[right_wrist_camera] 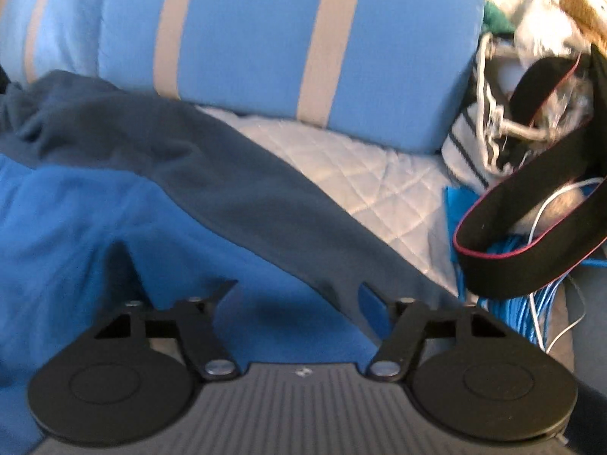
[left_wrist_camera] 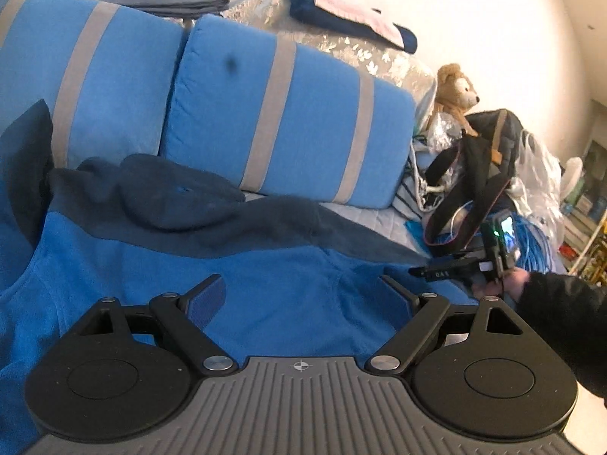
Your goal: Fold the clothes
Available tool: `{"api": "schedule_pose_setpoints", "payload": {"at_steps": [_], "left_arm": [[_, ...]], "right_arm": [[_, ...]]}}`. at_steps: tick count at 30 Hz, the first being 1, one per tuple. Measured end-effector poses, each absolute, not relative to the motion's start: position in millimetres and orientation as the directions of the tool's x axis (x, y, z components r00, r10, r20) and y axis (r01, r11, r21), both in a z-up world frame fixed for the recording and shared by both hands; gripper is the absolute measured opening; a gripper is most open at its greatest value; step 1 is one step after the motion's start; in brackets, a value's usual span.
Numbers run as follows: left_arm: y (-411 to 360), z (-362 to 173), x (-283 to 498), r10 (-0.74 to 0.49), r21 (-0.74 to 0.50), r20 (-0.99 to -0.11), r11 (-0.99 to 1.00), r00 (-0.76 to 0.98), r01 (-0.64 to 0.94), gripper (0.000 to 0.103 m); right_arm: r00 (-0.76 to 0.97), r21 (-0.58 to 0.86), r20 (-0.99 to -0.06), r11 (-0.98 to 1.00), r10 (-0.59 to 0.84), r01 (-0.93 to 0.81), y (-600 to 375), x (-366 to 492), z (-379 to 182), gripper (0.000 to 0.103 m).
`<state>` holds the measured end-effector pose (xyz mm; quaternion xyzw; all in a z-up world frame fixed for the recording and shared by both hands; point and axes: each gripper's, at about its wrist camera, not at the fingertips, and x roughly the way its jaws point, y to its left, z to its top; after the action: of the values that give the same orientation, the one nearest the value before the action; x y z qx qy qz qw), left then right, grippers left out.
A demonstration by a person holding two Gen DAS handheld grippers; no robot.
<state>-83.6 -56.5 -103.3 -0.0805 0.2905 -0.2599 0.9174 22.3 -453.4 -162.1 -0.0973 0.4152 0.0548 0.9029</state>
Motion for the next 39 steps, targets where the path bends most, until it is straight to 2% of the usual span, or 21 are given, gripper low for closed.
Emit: {"api": "schedule_pose_setpoints", "payload": {"at_steps": [1,2,5,10,12,13,20,23,27,33,34,35,36,37,38,39], "left_arm": [[-58,-104,-83,-0.525,-0.298,-0.495,0.851,0.693,0.432,0.086],[-58,-104,-82,-0.528,-0.300,-0.495,0.849,0.690,0.435,0.086],[-60,-106,-81,-0.531,-0.298,-0.498,0.847,0.686,0.440,0.086],[-63,-106,-81,-0.529,-0.292,-0.499,0.848,0.687,0.441,0.086],[-63,-107,-81,-0.525,-0.288,-0.501,0.851,0.688,0.439,0.086],[-64,-107,-81,-0.523,-0.286,-0.503,0.852,0.688,0.438,0.086],[-65,-106,-83,-0.519,-0.282,-0.500,0.855,0.693,0.436,0.086],[-65,-106,-83,-0.517,-0.285,-0.498,0.856,0.697,0.432,0.086],[-64,-106,-83,-0.518,-0.288,-0.491,0.855,0.700,0.431,0.086],[-64,-105,-83,-0.513,-0.282,-0.490,0.858,0.704,0.429,0.086],[-64,-106,-83,-0.512,-0.281,-0.491,0.859,0.705,0.428,0.086],[-64,-106,-83,-0.510,-0.280,-0.491,0.860,0.706,0.427,0.086],[-64,-106,-83,-0.509,-0.279,-0.493,0.861,0.706,0.425,0.086],[-64,-106,-83,-0.507,-0.278,-0.494,0.862,0.706,0.424,0.086],[-64,-106,-83,-0.506,-0.277,-0.495,0.862,0.706,0.424,0.086],[-64,-106,-83,-0.506,-0.277,-0.496,0.862,0.706,0.424,0.086]], "right_arm": [[0.636,-0.121,-0.771,0.977,0.018,-0.174,-456,26,-167,0.024],[0.631,-0.113,-0.775,0.980,0.018,-0.166,-458,29,-169,0.014],[0.652,-0.129,-0.758,0.982,-0.010,-0.135,-458,35,-170,0.010],[0.689,-0.210,-0.719,0.973,-0.088,-0.095,-449,50,-173,0.009],[0.692,-0.209,-0.716,0.974,-0.094,-0.085,-448,50,-173,0.010],[0.694,-0.191,-0.715,0.978,-0.084,-0.078,-450,46,-170,0.024],[0.707,-0.063,-0.707,0.998,-0.022,-0.032,-457,16,-147,0.062],[0.714,-0.007,-0.700,1.000,0.005,-0.013,-461,3,-137,0.064],[0.659,0.187,-0.730,0.981,0.180,-0.060,-460,-20,-141,0.065],[0.568,0.346,-0.743,0.930,0.355,-0.128,-438,-29,-172,0.064],[0.556,0.365,-0.743,0.922,0.372,-0.130,-433,-29,-178,0.061],[0.544,0.384,-0.742,0.914,0.390,-0.132,-429,-29,-184,0.052],[0.535,0.397,-0.739,0.906,0.410,-0.145,-424,-30,-184,0.051],[0.526,0.410,-0.734,0.898,0.430,-0.161,-419,-31,-183,0.031],[0.516,0.423,-0.730,0.889,0.449,-0.177,-414,-32,-182,0.003],[0.506,0.435,-0.724,0.880,0.468,-0.192,-409,-33,-181,0.004]]}}
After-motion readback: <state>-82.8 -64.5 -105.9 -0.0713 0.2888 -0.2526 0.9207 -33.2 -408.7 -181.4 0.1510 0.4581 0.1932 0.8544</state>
